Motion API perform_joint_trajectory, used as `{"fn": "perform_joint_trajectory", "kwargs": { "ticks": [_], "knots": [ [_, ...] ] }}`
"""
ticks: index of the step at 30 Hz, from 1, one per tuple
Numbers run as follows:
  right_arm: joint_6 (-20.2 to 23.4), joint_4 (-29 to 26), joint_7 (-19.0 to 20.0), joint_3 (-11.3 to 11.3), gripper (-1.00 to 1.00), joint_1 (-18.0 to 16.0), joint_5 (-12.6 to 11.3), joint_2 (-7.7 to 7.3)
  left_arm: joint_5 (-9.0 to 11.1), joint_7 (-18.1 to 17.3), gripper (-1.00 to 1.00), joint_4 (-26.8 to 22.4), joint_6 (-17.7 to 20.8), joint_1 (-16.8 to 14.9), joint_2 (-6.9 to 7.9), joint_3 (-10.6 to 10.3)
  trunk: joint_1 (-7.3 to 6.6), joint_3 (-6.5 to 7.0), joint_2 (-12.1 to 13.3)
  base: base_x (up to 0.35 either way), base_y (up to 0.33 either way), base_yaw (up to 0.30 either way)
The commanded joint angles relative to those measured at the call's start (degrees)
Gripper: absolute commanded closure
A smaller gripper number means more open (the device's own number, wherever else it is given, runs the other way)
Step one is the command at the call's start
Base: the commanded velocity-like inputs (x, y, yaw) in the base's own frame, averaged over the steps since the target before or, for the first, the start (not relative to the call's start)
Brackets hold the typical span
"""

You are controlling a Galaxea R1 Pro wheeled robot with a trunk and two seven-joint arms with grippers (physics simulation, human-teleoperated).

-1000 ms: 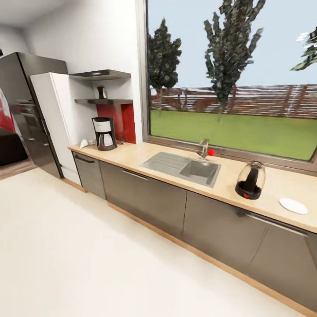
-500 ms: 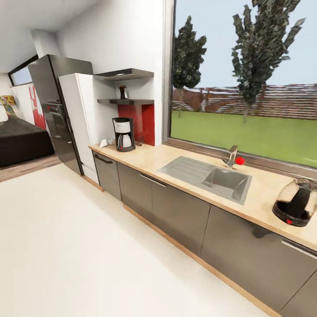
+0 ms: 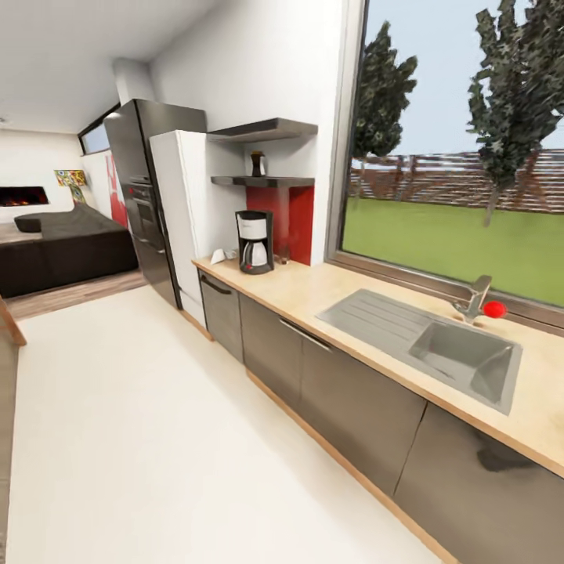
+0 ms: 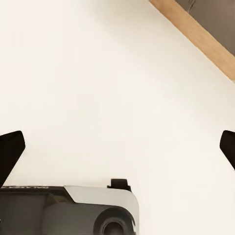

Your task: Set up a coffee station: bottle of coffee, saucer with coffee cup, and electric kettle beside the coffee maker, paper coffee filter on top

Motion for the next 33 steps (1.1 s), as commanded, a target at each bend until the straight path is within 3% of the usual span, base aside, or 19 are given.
{"fn": "perform_joint_trajectory", "kwargs": {
  "ticks": [1,33],
  "knots": [
    [-0.17,0.02,-0.04,0.01,-1.0,-0.03,0.05,-0.01,0.5,-0.01,-1.0,0.06,-0.18,-0.07,0.01,-0.06,0.07,-0.13,-0.12,0.336,0.0,0.277],
    [-0.17,0.0,-0.11,0.01,-1.0,-0.03,0.05,0.08,0.59,-0.01,-1.0,0.06,-0.23,-0.07,0.43,-0.06,0.07,0.83,-0.12,0.336,0.0,0.262]
  ]
}}
